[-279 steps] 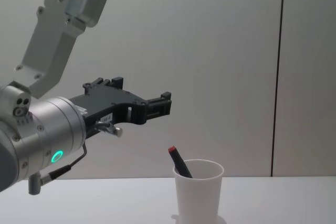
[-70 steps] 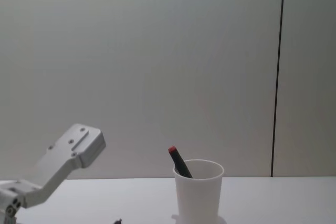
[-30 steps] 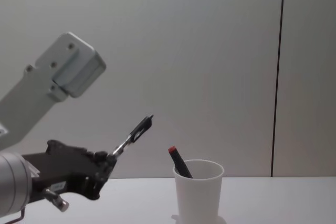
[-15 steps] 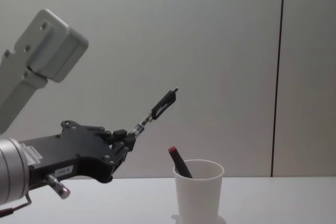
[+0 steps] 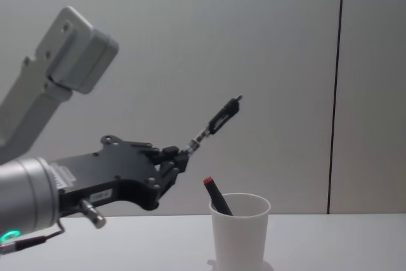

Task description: Place the pen into the pen holder.

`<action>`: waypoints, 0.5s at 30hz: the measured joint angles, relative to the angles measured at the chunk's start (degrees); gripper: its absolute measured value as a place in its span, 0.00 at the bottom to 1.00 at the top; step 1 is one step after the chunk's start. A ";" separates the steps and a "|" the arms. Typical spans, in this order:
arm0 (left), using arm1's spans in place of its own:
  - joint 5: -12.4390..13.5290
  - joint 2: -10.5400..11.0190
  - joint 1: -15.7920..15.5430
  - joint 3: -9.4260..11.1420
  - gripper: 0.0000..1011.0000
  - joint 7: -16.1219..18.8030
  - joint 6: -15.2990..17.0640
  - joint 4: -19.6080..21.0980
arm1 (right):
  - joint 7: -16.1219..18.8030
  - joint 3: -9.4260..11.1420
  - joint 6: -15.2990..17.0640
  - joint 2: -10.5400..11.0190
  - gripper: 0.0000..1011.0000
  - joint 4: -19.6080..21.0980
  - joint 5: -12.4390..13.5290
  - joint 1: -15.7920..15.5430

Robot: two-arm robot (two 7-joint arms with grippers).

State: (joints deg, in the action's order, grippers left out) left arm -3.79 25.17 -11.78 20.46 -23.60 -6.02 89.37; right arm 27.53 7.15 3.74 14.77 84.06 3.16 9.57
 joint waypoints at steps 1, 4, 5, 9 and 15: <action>0.04 -0.21 -0.31 0.06 0.13 -0.24 -0.19 -0.39 | 0.00 0.00 0.00 0.00 0.99 0.00 0.00 0.00; 0.36 -1.12 -1.60 0.24 0.13 -1.64 -1.14 -2.05 | 0.00 0.00 0.00 0.00 0.99 0.00 0.00 0.00; 0.57 -1.62 -2.36 0.37 0.13 -2.33 -1.62 -2.98 | 0.00 0.00 0.00 0.00 0.99 0.00 0.00 0.00; 1.04 -2.76 -4.06 0.62 0.13 -3.94 -2.67 -5.10 | 0.00 0.00 0.00 0.00 0.99 0.00 0.00 0.00; 1.50 -4.50 -6.78 1.01 0.13 -6.44 -4.35 -8.53 | 0.00 0.00 0.00 0.00 0.99 0.00 0.00 0.00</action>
State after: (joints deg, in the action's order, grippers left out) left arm -2.29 20.67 -18.56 21.48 -30.05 -10.37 80.84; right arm 27.53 7.15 3.74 14.77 84.06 3.16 9.57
